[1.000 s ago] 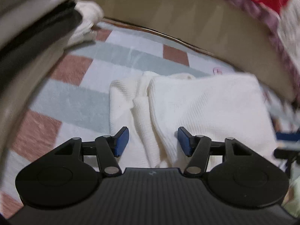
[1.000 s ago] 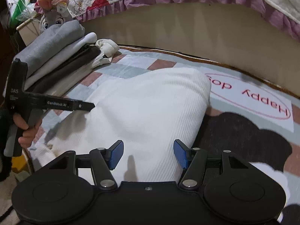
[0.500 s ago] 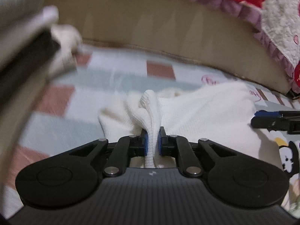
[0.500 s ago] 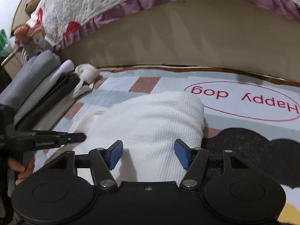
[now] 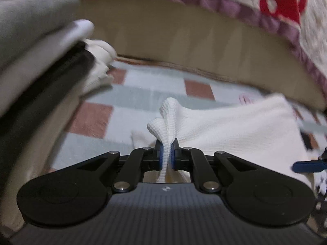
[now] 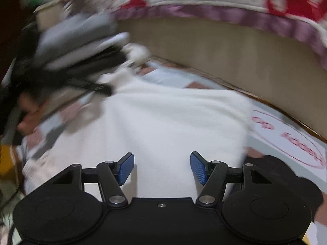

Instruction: Fold clothes

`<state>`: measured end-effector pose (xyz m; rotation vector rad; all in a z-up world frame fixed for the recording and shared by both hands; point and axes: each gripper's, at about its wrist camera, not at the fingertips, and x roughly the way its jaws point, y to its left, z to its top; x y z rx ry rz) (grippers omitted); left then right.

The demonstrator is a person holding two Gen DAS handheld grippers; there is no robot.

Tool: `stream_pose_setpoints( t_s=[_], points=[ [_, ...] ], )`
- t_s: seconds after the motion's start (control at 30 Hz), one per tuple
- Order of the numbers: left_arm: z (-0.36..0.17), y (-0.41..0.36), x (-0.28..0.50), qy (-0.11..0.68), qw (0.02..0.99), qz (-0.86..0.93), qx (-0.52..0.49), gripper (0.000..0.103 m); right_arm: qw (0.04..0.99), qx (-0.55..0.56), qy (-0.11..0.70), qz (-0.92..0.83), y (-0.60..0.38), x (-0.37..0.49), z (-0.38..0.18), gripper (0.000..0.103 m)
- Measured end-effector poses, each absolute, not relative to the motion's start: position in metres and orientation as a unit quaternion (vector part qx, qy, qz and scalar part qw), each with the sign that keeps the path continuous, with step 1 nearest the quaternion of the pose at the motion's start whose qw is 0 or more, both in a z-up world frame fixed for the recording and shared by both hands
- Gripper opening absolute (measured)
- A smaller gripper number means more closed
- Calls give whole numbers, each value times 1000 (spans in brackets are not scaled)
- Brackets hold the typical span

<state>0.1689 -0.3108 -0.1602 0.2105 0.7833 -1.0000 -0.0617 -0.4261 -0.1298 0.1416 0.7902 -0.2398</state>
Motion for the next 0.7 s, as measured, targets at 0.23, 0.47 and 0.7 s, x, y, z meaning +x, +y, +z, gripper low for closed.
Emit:
stream_pose_setpoints(
  t_s=[0.23, 0.47, 0.7],
  points=[
    [-161, -311, 172, 364, 800, -464, 107, 7, 900, 65, 429, -42, -364, -29, -157, 68],
    [-162, -309, 179, 378, 801, -455, 90, 9, 900, 111, 422, 2, -325, -39, -171, 66],
    [-133, -274, 144, 370, 825, -387, 179, 49, 892, 242, 376, 63, -350, -71, -149, 63]
  ],
)
